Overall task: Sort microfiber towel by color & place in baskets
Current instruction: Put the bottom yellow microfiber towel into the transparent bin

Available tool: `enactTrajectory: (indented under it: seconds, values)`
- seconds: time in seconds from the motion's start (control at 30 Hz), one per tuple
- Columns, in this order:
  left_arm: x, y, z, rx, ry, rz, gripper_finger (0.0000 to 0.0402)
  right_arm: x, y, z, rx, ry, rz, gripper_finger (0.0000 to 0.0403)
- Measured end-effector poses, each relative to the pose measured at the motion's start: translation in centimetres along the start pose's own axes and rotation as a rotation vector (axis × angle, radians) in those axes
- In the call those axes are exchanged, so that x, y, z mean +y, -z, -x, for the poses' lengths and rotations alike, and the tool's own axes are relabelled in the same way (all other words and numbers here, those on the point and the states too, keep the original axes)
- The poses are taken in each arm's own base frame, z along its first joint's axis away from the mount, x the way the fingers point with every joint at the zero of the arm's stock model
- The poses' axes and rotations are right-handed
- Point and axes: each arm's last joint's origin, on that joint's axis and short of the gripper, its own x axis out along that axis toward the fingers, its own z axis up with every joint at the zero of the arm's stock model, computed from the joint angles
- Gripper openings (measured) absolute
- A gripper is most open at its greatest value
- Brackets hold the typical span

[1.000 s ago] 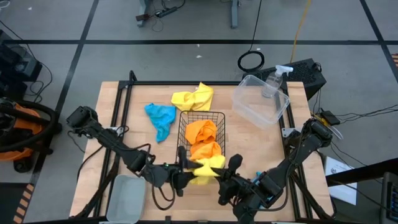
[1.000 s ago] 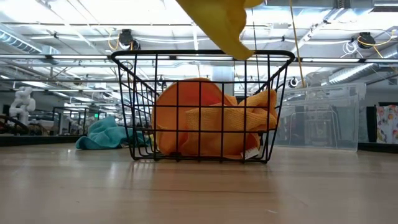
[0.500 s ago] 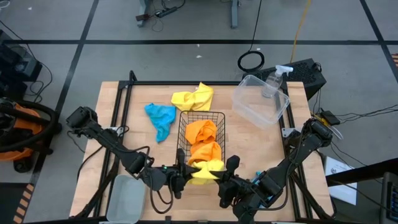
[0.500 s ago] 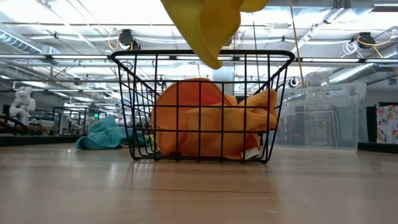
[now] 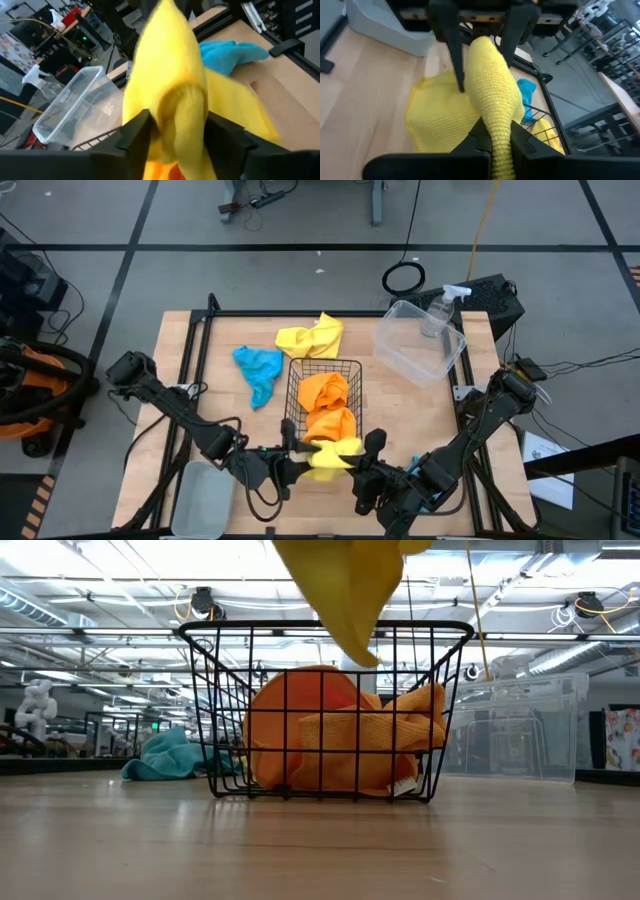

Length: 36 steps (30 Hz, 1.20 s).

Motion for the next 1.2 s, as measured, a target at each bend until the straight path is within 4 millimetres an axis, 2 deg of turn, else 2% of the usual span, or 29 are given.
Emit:
enactTrajectory:
  seconds: [0.07, 0.2, 0.37, 0.53, 0.8, 1.0, 1.13, 1.2]
  values:
    - [-0.2, -0.1, 0.5, 0.011, -0.040, -0.013, 0.0206, -0.8, -0.3, 0.5, -0.011, 0.000, -0.015, 0.0007]
    - [-0.4, -0.3, 2.9, 0.058, -0.152, -0.024, 0.0227, -2.9, -0.9, 1.5, -0.024, -0.018, -0.048, 0.0007]
    - [-0.2, -0.4, 6.0, 0.080, -0.207, 0.013, 0.0230, -6.4, -1.2, 2.3, -0.014, -0.012, -0.071, 0.0007]
    - [0.3, 0.4, 7.3, 0.134, -0.261, 0.043, 0.0230, -10.4, -1.0, 2.8, 0.021, 0.039, -0.091, 0.0007]
    - [1.6, 3.0, 7.3, 0.267, -0.419, 0.060, 0.0229, -16.5, 0.6, 3.0, 0.130, 0.157, -0.108, 0.0007]
    - [1.9, 5.1, 6.3, 0.336, -0.453, -0.032, 0.0192, -21.5, 3.3, 3.5, 0.289, 0.316, -0.147, 0.0007]
    - [1.9, 5.5, 5.3, 0.352, -0.384, -0.019, 0.0158, -25.1, 4.7, 4.6, 0.336, 0.372, -0.255, 0.0007]
    - [1.6, 5.2, 4.5, 0.311, -0.272, -0.022, 0.0140, -26.7, 5.3, 5.1, 0.341, 0.388, -0.301, 0.0007]
